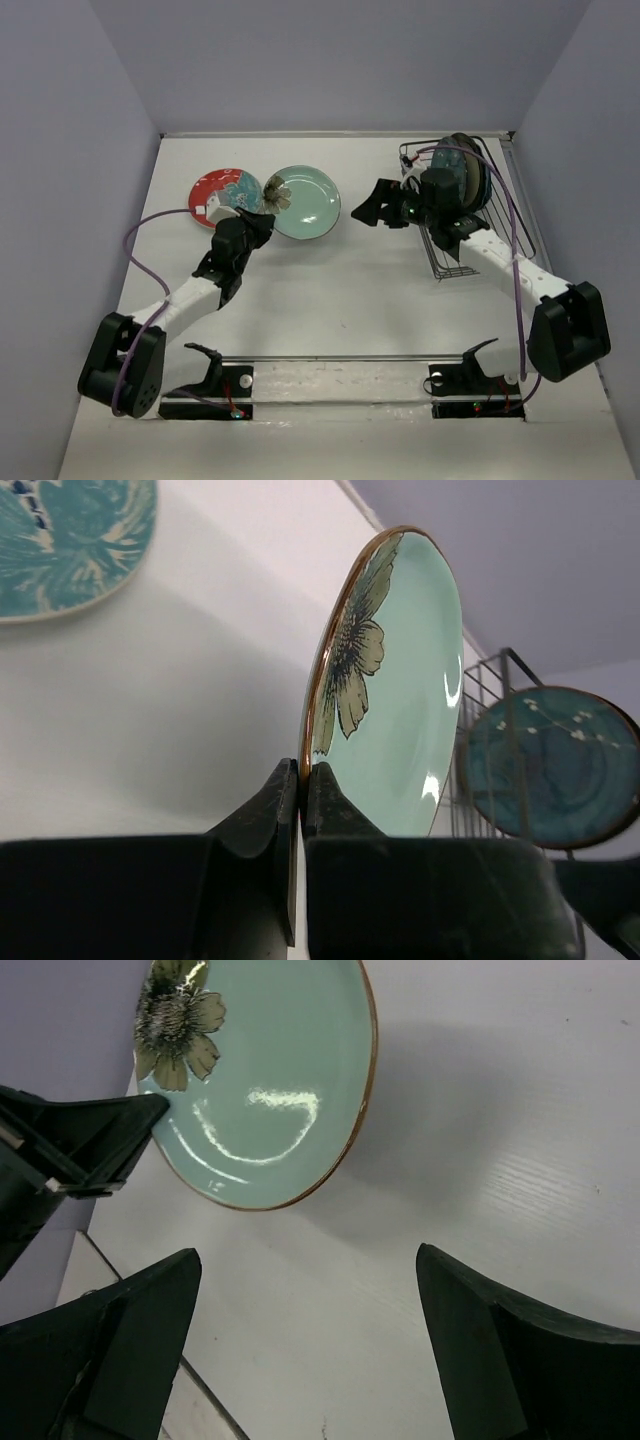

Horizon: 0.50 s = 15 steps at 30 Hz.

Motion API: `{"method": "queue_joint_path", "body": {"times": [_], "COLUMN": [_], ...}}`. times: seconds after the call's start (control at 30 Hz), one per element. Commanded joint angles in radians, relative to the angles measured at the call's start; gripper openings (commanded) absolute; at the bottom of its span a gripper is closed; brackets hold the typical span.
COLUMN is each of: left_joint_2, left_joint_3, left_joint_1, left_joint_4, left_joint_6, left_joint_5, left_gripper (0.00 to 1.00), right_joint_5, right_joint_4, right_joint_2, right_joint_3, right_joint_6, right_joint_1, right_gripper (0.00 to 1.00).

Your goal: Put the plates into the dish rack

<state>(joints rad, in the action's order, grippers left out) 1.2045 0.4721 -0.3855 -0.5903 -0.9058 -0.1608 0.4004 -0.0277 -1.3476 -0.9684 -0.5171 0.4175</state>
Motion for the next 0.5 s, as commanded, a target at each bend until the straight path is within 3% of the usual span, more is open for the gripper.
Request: {"method": "queue_joint_path", "body": {"times": [0.0, 0.13, 0.47], "left_joint_2": [-0.144, -0.267, -0.352], "left_joint_3": [-0.045, -0.095, -0.052], "left_joint_1": [-0.007, -0.007, -0.007], "left_joint_4": [-0.175, -0.157, -0.097], "left_joint_6": [-0.044, -0.054, -0.021], "left_joint_5": [0.147, 0.210, 0.375], "left_gripper": [0.06, 0.06, 0.06], "right_joint_5": [-0.001, 0.055, 0.187], "right_joint_4": [0.077, 0.083, 0.215], "right_joint_2": [-0.033, -0.079, -0.145], "right_joint_3": [-0.047, -0.052, -0.009], "right_joint_6": [-0.015, -0.023, -0.112], "right_joint_1": [0.014, 0.014, 0.023], "right_gripper": [0.95, 0.96, 0.90]}}
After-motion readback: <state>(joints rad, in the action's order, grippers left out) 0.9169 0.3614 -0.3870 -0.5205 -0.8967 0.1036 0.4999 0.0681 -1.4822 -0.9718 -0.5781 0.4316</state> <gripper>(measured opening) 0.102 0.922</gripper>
